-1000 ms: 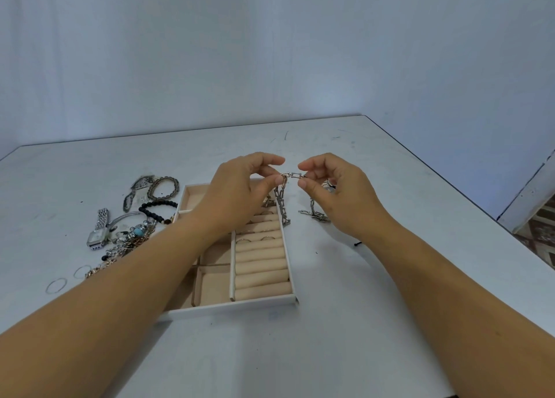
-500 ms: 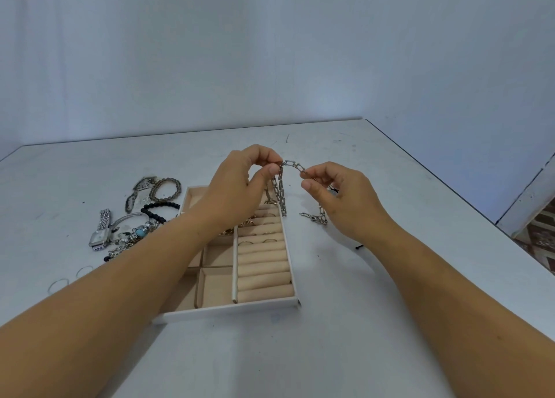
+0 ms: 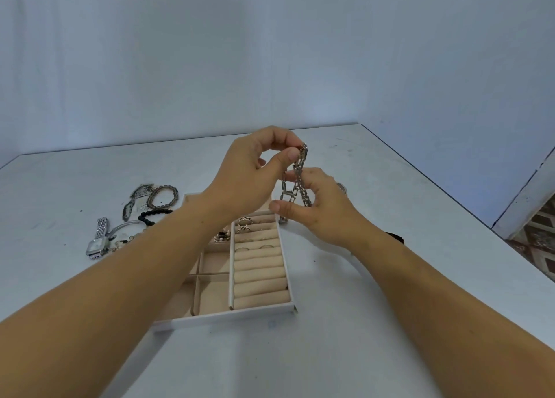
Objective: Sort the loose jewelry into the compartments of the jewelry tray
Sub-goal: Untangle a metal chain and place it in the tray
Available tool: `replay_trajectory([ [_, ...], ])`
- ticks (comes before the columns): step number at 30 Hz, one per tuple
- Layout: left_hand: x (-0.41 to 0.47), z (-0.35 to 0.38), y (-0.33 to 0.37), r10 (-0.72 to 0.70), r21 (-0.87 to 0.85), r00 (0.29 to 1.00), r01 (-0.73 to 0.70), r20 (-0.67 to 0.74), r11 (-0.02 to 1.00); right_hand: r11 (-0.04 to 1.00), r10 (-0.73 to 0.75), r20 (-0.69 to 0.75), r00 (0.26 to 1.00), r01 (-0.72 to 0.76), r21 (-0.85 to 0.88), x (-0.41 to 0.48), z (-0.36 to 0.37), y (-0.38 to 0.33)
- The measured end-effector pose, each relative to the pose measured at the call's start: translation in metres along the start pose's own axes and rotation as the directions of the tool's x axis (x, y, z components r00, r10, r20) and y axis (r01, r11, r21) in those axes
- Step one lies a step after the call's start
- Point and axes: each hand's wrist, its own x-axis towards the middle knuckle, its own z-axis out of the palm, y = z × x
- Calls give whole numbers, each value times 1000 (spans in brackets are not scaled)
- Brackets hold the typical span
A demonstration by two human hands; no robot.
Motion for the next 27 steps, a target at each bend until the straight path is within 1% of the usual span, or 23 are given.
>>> replay_trajectory([
  [3,-2,-1,-1,5,2,1000,-5,0,1000,994,2,31,1000,-5,111,0,1,-2],
  [4,-2,-3,-2,11,24,1000,-11,0,1000,993,6,24,1000,-9,117,-1,0,-1],
  [8,-7,-15,-11,17,154,1000,-14,-18,988,997,62,-60,996,-59,46,-3,-9,10],
  [11,-13,-21,-20,-30,194,999,35,-28,980,998,34,-144,989,-42,-49,-5,-17,12],
  [14,-19,-21,-26,-73,197,997,77,-24,977,999,30,-150,988,-32,-10,-8,-20,10],
  [18,-22,-23,-30,-87,130,993,97,-77,987,999,32,-127,991,-33,-7,-8,-20,12],
  [21,-23,-23,-34,-98,86,988,108,-119,990,999,36,-138,990,-33,29,-8,-20,14],
  [24,-25,-21,-36,-147,-35,979,143,-144,989,999,28,-157,987,-23,36,-7,-20,13],
  [27,-25,-22,-36,-229,-146,959,205,-169,968,998,17,-191,981,-5,64,-6,-20,11],
])
